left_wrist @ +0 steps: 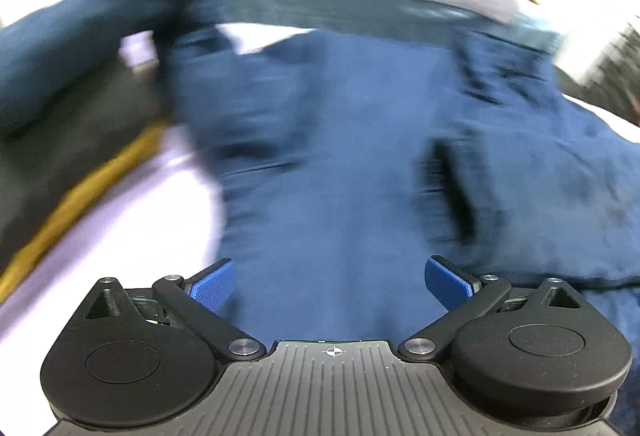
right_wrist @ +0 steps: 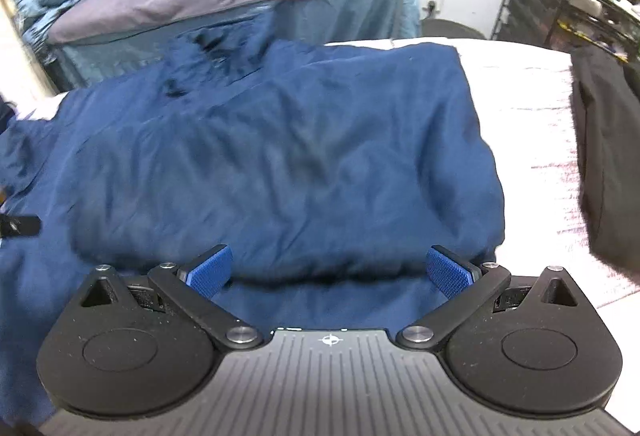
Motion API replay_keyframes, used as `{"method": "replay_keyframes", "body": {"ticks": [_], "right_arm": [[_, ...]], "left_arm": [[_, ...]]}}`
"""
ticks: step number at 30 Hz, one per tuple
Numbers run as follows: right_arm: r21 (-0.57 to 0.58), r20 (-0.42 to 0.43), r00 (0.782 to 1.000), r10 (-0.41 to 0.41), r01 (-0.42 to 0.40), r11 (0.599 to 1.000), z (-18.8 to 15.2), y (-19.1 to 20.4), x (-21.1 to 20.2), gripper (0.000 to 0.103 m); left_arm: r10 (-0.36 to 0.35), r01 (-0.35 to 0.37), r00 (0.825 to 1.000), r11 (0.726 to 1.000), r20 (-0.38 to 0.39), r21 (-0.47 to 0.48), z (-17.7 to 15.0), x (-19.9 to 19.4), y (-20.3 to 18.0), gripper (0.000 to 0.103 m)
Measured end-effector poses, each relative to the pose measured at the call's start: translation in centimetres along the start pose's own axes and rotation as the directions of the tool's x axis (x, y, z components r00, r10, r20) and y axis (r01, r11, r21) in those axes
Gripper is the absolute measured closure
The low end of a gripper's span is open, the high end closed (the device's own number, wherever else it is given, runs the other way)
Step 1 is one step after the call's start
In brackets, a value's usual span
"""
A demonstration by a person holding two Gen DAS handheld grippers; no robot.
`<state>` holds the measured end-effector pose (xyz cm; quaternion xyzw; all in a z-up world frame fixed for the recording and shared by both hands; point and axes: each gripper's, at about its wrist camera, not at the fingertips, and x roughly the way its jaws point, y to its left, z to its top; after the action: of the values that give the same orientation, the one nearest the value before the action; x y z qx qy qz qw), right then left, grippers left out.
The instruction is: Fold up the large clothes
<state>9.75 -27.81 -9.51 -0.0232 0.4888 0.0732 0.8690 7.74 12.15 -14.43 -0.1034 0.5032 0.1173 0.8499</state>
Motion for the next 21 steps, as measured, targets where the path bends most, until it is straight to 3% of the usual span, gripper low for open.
{"method": "replay_keyframes", "body": {"ticks": [4,9,17,21], "right_arm": [[-0.042,-0.046,0.998,0.042,-0.044,0.998,-1.6,1.6,-0.8,0.001],[-0.059,-0.107,0.99,0.089,-0.096,0.994,-3.6,3.9,-1.1,0.001],[-0.059,-0.12,0.987,0.105,-0.113,0.992,-5.5,5.9,-2.2,0.001],[-0.04,-0.108,0.99,0.088,-0.093,0.995,-6.0,5.8,-2.9,0.001]], "left_arm": [[0.076,-0.077,0.997,0.987,-0.008,-0.138,-0.7,-2.0,6.3,0.0],[0.092,-0.07,0.994,0.953,0.061,-0.296,0.0,-4.9,12.7,0.0],[0.136,-0.035,0.965,0.915,0.226,-0.402,6.8,-7.6,19.6,0.0],[0.11,-0.023,0.972,0.925,0.209,-0.378,9.2,-5.6,20.4,0.0]]}}
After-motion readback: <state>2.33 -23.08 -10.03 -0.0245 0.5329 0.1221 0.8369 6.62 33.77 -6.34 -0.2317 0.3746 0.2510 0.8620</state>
